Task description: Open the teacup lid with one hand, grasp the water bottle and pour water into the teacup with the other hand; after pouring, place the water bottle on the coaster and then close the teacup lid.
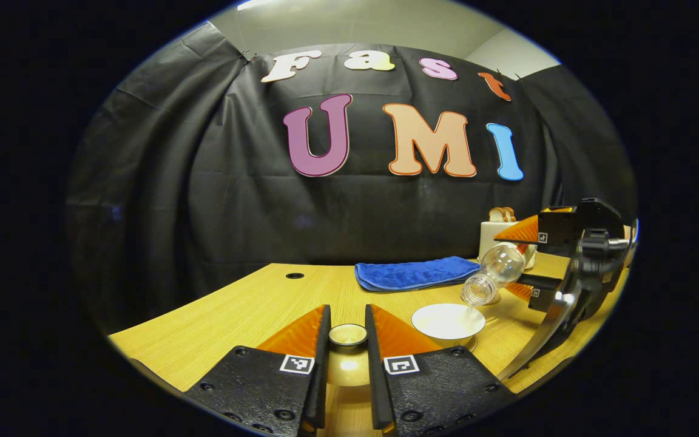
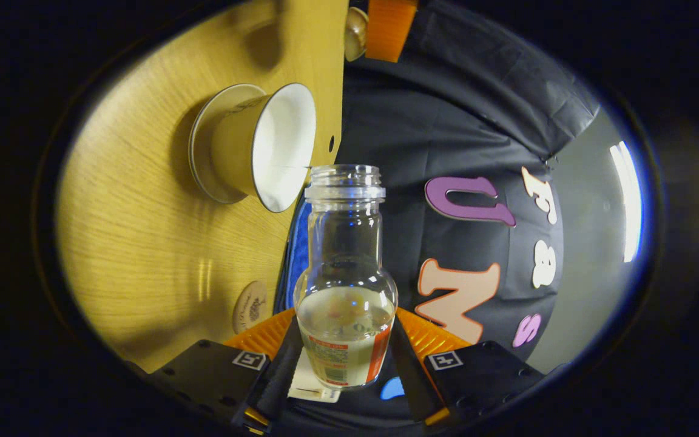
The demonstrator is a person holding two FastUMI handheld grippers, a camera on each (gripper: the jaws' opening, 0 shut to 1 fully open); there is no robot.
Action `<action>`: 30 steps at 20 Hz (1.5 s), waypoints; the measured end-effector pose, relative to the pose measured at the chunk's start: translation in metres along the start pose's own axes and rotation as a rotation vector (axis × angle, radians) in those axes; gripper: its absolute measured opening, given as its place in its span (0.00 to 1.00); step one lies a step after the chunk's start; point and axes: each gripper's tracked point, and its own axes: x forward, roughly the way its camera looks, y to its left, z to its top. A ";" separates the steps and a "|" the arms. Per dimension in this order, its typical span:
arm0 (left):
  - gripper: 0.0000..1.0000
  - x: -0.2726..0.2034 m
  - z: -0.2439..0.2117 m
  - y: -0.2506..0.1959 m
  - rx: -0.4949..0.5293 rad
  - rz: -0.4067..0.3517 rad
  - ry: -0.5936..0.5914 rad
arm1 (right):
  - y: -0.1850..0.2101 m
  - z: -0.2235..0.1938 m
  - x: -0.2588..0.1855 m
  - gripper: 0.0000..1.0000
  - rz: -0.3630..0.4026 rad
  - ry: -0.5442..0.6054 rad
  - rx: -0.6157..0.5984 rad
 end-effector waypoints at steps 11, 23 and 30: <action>0.27 0.000 0.000 0.000 0.001 0.001 0.001 | -0.003 -0.042 0.005 0.79 0.028 0.093 0.803; 0.27 0.000 -0.001 0.000 0.000 0.003 0.000 | 0.003 -0.075 0.046 0.80 0.051 0.119 1.458; 0.27 -0.001 0.000 0.000 -0.001 0.004 0.000 | 0.010 -0.086 0.072 0.80 0.039 0.145 1.613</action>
